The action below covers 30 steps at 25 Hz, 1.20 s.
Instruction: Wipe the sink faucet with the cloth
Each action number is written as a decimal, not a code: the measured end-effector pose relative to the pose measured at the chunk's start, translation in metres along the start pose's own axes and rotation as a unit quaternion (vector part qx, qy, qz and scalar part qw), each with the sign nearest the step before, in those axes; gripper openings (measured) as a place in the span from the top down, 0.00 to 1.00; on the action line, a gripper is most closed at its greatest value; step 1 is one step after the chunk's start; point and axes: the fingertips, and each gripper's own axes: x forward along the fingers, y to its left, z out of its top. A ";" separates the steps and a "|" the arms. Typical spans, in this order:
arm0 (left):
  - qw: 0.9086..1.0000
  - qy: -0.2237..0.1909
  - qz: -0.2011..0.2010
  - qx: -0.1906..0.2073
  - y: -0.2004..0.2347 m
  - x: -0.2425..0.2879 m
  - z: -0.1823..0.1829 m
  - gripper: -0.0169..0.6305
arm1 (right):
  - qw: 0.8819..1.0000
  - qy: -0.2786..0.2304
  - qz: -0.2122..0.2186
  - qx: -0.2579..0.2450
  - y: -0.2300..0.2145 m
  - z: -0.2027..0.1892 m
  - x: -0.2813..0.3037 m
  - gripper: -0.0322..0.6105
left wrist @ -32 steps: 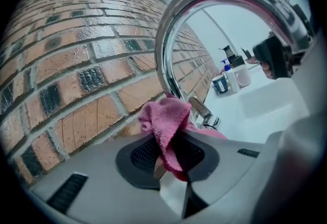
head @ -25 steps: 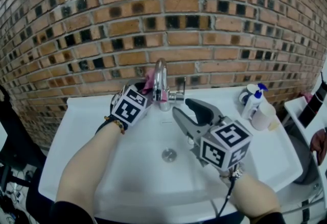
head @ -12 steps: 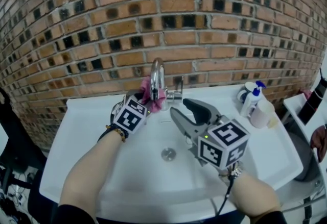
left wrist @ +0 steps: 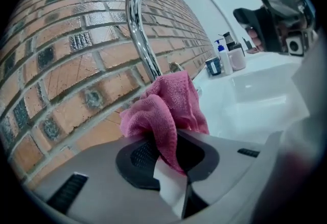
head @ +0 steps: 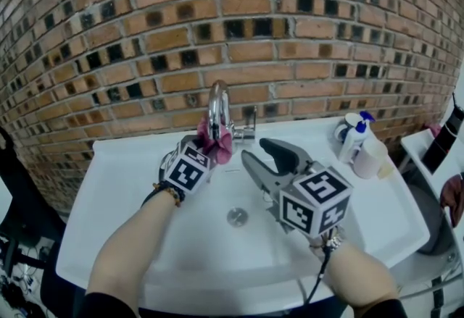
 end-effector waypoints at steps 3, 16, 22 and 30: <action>1.000 0.002 -0.002 -0.004 -0.004 -0.002 -0.001 0.86 | 1.000 0.000 -0.003 0.000 -0.002 0.000 0.000 0.64; 1.000 -0.011 -0.012 -0.009 -0.028 -0.019 0.015 0.86 | 1.000 -0.014 -0.007 0.013 -0.007 0.006 -0.002 0.64; 1.000 -0.023 -0.014 -0.012 -0.036 -0.022 0.022 0.86 | 0.999 -0.020 -0.017 0.019 -0.011 0.010 -0.004 0.64; 0.999 -0.047 -0.021 -0.012 -0.045 -0.026 0.036 0.86 | 0.999 -0.017 -0.022 0.026 -0.019 0.005 -0.004 0.64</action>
